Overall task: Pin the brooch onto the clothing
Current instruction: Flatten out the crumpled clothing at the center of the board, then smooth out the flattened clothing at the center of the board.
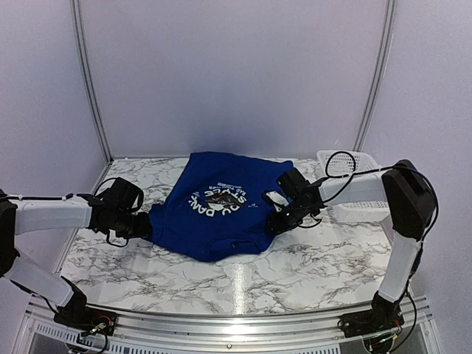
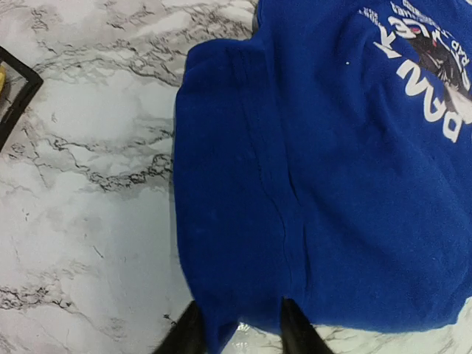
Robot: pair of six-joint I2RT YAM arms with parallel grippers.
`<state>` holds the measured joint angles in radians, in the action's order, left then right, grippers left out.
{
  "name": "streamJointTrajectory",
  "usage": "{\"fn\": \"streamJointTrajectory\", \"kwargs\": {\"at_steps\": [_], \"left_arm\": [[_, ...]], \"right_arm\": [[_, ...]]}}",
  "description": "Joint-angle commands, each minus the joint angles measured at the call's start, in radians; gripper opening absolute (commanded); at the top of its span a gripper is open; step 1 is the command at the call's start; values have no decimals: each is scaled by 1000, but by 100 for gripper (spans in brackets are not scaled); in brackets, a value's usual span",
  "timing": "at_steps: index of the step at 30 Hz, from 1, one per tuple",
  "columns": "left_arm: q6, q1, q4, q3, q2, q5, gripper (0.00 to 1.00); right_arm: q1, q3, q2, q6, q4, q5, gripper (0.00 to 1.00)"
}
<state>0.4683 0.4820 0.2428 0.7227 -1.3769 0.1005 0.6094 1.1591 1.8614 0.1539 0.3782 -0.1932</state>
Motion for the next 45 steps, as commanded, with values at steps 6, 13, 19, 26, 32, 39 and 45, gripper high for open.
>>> {"fn": "streamJointTrajectory", "kwargs": {"at_steps": [6,13,19,26,32,39,45], "left_arm": [[46,15,-117,-22,145,31,58],[-150,190,-70,38,241,111,57],[-537,368,-26,208,-34,-171,67],[-768,416,99,375,-351,-267,84],[-801,415,139,405,-466,-251,82],[-763,416,138,397,-479,-238,24],[-727,392,116,379,-392,-233,0]], "right_arm": [[-2,78,-149,7,87,105,46],[-27,32,-213,74,173,272,48],[-138,-4,-134,83,42,6,55],[-142,14,-6,69,-14,-83,59],[-142,-23,3,83,-77,-171,5],[-134,18,-125,29,93,-99,0],[-65,151,-191,-39,409,-56,0]]}}
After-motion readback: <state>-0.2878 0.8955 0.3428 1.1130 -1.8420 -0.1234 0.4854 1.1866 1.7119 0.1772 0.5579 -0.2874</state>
